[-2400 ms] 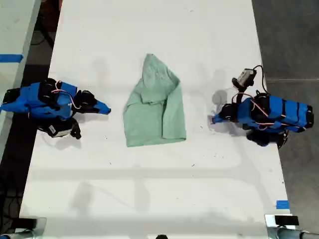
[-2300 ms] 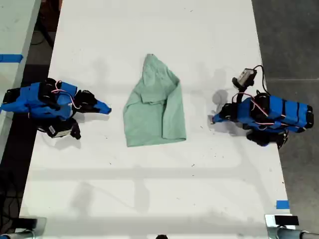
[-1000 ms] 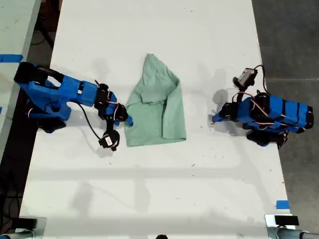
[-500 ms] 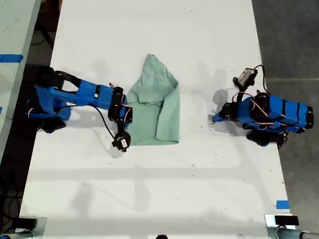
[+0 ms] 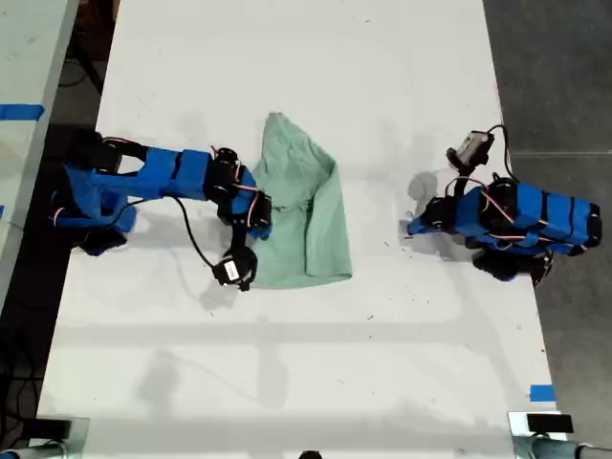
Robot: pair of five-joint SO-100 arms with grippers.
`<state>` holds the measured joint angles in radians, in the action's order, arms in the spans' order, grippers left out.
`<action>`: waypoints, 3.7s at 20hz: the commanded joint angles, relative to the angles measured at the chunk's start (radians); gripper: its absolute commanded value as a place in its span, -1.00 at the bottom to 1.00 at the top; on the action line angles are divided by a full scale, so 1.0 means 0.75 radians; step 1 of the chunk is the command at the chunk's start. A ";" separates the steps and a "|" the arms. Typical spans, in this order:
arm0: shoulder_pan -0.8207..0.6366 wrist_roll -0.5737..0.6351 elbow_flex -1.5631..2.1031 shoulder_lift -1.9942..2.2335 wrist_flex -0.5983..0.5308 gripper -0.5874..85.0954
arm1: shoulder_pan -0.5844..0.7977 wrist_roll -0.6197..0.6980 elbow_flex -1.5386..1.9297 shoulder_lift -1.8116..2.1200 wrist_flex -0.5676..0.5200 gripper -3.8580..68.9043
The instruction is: Fold t shirt
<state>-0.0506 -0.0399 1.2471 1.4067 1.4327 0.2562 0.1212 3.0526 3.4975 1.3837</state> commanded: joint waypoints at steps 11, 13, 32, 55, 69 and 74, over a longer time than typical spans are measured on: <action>-0.104 0.362 -0.358 -0.454 -0.530 -0.39 | -0.016 0.025 0.037 0.020 -0.010 -0.94; -0.098 0.370 -0.358 -0.432 -0.513 -0.47 | -0.016 0.027 0.037 0.020 -0.010 -0.94; -0.143 0.368 2.550 2.919 -0.828 -0.99 | -0.008 0.020 0.039 0.020 -0.010 -0.94; -0.213 0.170 2.610 2.921 -0.687 -0.96 | -0.008 0.014 0.039 0.020 -0.006 -0.94; -0.196 0.168 2.608 2.923 -0.687 -0.99 | -0.008 0.014 0.039 0.020 -0.006 -0.94; -0.198 0.168 2.608 2.923 -0.687 -0.99 | -0.008 0.016 0.039 0.020 -0.006 -0.94</action>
<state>-0.1979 0.1028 3.1999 3.5895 0.9127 0.2562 0.1212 3.0526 3.4975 1.3837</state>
